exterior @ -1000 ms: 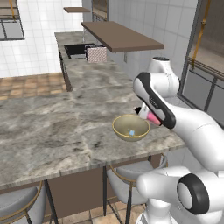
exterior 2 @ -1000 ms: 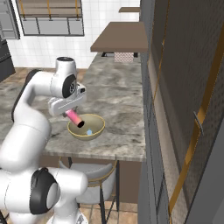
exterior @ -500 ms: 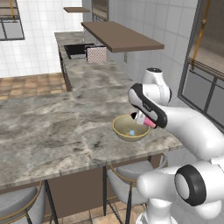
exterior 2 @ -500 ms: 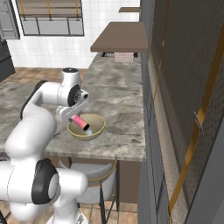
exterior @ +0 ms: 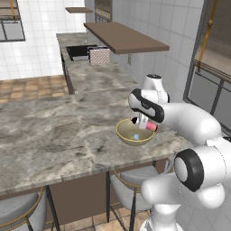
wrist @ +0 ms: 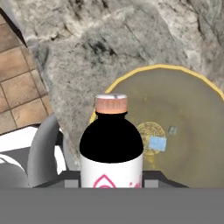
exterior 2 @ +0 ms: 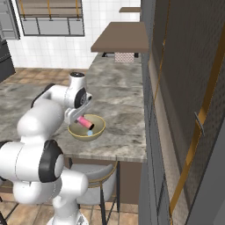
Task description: Open the fridge, grab two sodas, and place both sodas inside the bowl with ice on the dining counter.
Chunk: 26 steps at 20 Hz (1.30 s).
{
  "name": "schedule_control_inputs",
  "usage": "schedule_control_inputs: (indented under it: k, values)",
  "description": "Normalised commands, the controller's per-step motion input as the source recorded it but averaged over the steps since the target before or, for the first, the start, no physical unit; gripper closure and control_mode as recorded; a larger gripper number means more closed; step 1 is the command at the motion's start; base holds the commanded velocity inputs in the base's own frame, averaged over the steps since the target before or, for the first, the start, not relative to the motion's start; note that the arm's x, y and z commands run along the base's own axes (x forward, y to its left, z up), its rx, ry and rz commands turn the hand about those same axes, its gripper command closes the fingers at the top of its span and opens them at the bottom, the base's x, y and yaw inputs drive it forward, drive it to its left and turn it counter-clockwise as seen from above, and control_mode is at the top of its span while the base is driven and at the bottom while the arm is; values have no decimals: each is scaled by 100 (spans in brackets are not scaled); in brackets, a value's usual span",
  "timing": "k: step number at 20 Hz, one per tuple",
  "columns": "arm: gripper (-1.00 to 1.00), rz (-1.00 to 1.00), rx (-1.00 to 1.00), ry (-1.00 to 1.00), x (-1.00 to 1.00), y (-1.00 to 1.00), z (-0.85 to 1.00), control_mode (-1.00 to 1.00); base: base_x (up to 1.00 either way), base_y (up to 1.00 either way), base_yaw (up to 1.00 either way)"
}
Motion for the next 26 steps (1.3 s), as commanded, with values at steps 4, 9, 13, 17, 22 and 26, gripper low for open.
schedule_control_inputs:
  k: [4, 9, 13, 17, 22, 26]
  values:
    - [100, 7, 0, 0, 23, 0, -26, -100, 0, 0, 0]
    - [100, 4, 0, 0, 2, 0, -21, -100, 0, 0, 0]
    - [100, 2, -2, 0, 2, 0, -23, -100, 0, 0, 0]
    - [100, 2, -2, 0, 8, 0, -23, -100, 0, 0, 0]
    - [100, 2, -1, 0, 11, 0, -15, -100, 0, 0, 0]
    - [100, 2, 0, 0, 7, 0, -7, -100, 0, 0, 0]
